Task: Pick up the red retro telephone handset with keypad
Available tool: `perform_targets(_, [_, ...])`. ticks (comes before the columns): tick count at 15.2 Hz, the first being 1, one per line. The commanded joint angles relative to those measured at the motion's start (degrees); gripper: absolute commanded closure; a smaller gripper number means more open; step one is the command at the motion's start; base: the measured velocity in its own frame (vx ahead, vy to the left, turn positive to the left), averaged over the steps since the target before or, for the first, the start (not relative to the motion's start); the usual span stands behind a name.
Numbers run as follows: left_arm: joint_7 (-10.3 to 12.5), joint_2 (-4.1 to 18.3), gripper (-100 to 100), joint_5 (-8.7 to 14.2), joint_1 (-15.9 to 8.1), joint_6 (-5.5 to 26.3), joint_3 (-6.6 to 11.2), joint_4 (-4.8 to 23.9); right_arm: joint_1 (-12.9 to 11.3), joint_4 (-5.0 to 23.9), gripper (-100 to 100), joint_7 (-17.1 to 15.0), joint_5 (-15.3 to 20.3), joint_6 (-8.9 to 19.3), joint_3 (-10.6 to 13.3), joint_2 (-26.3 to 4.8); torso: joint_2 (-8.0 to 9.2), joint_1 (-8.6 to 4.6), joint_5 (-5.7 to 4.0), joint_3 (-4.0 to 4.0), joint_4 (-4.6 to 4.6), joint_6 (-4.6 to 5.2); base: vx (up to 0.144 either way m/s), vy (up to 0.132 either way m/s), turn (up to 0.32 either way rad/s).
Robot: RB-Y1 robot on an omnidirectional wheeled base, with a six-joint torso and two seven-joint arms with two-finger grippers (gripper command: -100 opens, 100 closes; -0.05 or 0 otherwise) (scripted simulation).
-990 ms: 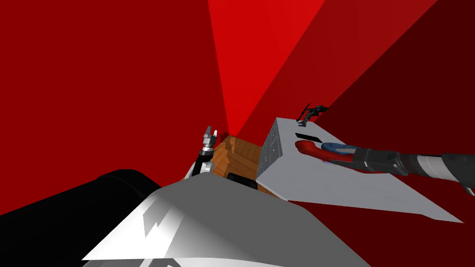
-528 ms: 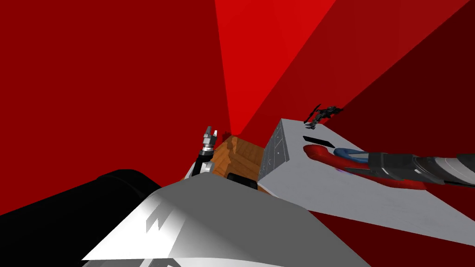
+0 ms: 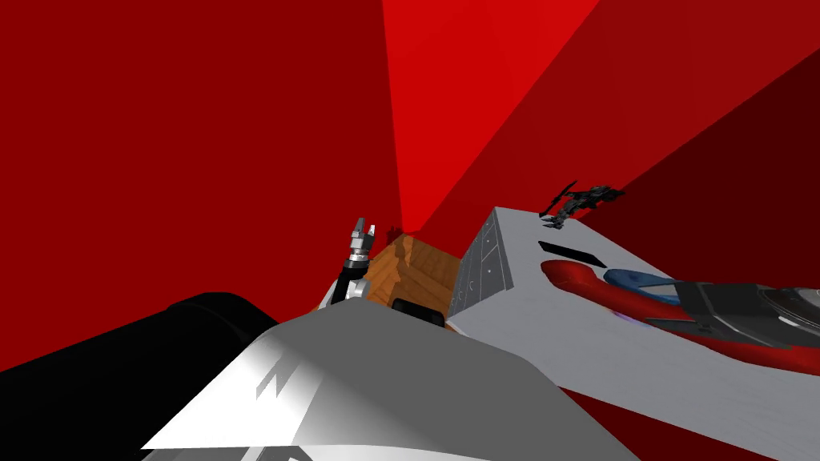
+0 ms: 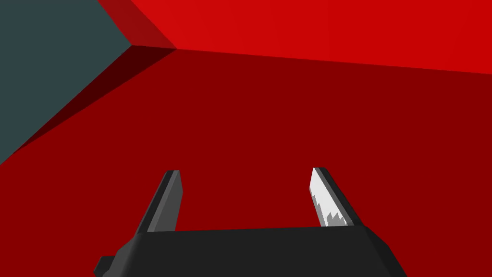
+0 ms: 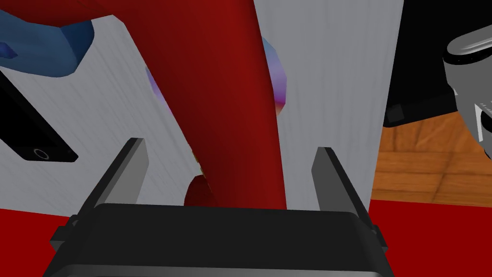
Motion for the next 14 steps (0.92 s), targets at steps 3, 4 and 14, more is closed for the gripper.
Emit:
perform_targets(3, [0.0, 0.0, 0, 0.0, 0.0, 0.0, 0.0, 0.0, -0.2, -1.9, -100, -0.6, 2.6, -0.6, -0.8, 1.3, 0.08, -0.04, -0.02, 0.05, 0.02, 0.02, 0.024, 0.001, -0.037])
perform_targets(4, [0.0, 0.0, 0, 0.0, 0.0, 0.0, 0.01, 0.0, -0.5, -2.9, -100, -0.8, 3.7, -0.7, -1.2, 2.0, 0.05, -0.08, -0.04, 0.04, 0.03, 0.08, 0.096, 0.001, -0.249])
perform_targets(14, [0.0, 0.0, 0, 0.0, 0.0, 0.0, 0.0, 0.0, -1.7, -9.4, 100, -2.7, 10.7, -1.8, -4.6, 6.9, -0.11, -0.11, -0.03, -0.07, -0.03, 0.0, 0.107, 0.003, -0.148])
